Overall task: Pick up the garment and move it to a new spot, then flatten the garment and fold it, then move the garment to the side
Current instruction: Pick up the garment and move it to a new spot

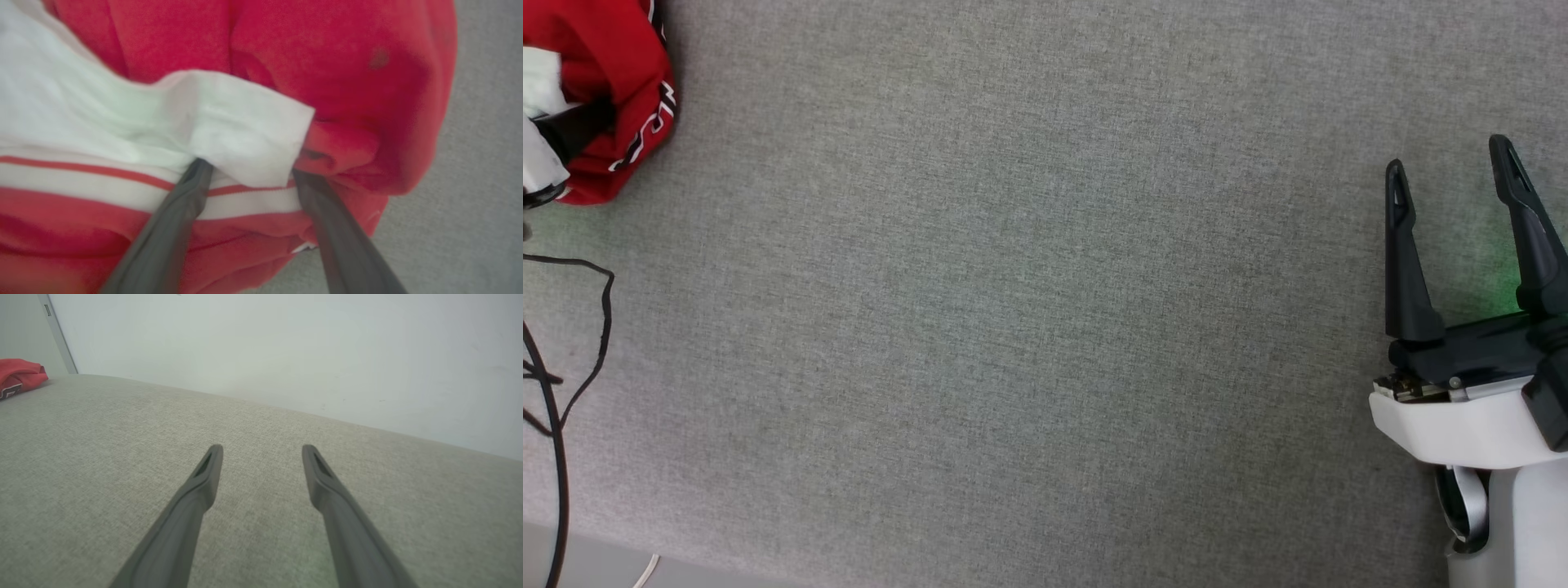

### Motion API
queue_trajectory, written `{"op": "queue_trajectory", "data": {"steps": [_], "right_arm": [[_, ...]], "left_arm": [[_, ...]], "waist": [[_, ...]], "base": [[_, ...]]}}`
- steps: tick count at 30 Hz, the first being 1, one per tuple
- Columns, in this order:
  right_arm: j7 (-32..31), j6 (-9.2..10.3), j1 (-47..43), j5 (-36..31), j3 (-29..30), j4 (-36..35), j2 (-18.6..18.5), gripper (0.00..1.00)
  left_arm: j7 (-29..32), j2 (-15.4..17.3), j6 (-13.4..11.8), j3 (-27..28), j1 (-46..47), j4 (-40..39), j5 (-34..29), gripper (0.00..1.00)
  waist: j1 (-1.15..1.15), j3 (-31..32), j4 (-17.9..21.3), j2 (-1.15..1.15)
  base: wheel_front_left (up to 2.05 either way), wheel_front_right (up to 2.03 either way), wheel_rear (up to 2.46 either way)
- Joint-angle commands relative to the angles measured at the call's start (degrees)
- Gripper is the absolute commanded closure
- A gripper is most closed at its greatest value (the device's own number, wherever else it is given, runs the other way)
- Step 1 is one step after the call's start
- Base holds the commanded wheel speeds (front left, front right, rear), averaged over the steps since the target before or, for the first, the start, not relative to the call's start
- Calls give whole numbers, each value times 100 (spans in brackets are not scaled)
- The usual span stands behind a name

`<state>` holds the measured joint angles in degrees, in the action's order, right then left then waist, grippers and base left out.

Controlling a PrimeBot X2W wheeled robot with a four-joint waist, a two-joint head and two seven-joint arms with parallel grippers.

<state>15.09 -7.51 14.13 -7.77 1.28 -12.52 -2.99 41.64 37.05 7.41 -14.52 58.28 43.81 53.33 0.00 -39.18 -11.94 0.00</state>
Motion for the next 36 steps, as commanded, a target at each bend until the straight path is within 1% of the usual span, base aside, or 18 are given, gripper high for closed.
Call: {"op": "queue_trajectory", "data": {"steps": [1, 2, 3, 4, 6, 9, 10, 11, 13, 17, 20, 24, 29, 33, 36], "right_arm": [[12, 4, 71, -33, 9, 2, -8, 0], [12, 4, 71, -23, 10, 19, -8, 0], [12, 4, 70, -17, 23, 26, -8, 0], [12, 4, 70, -3, 41, 27, -6, 0], [12, 4, 53, 36, 53, 43, -1, 0], [12, 4, 10, 84, 65, 86, 2, 0], [12, 4, -51, 145, 45, 132, 7, 0], [12, 4, -68, 182, 51, 161, 8, 0], [12, 4, -101, 256, 33, 202, 12, 0], [12, 4, -181, 441, 55, 283, 13, 0], [12, 4, -224, 579, 70, 320, 14, 0], [12, 4, -280, 752, 87, 380, 15, 0], [13, 4, -327, 945, 110, 426, 16, 0], [12, 4, -338, 1089, 127, 460, 17, 0], [12, 4, -353, 1171, 155, 459, 17, 0]], "left_arm": [[31, -251, -1, -250, -213, 199, 33, 0], [-15, -244, -1, -350, -226, 215, -4, 0], [-81, -213, -1, -458, -233, 218, -37, 98], [-198, -165, 0, -495, -214, 221, -29, 100], [-445, -50, 1, -575, -116, 190, -16, 100], [-933, 220, 0, -753, 105, -22, -123, 100], [-1368, 438, 0, -969, 290, -307, -100, 100], [-1516, 507, 0, -1078, 331, -402, -147, 100], [-1745, 690, 0, -1279, 441, -594, -219, 100], [-2060, 905, 0, -1610, 662, -1108, -336, 100], [-2155, 962, 0, -1863, 872, -1449, -444, 100], [-2225, 972, 0, -2239, 1132, -1914, -538, 100], [-2219, 789, 0, -2732, 1400, -2426, -699, 100], [-2187, 528, 0, -3126, 1565, -2810, -789, 100], [-2218, 250, 0, -3453, 1665, -3040, -864, 100]], "waist": [[0, -3, 22, 0], [0, 16, 32, 0], [0, 42, 38, 0], [0, 77, 37, 0], [0, 175, 30, 0], [0, 371, 3, 0], [0, 614, -16, 0], [0, 717, -26, 0], [0, 860, -22, 0], [0, 1171, -8, 0], [0, 1328, 57, 0], [0, 1524, 209, 0], [0, 1706, 500, 0], [0, 1809, 804, 0], [0, 1847, 1041, 0]], "base": [[0, 0, 0], [0, 0, 0], [0, 0, 0], [0, 0, 0], [0, 0, 0], [0, 0, 0], [0, 0, 0], [0, 0, 0], [0, 0, 0], [0, 0, 0], [0, 0, 0], [0, 0, 0], [0, 0, 0], [0, 0, 0], [0, 0, 0]]}}
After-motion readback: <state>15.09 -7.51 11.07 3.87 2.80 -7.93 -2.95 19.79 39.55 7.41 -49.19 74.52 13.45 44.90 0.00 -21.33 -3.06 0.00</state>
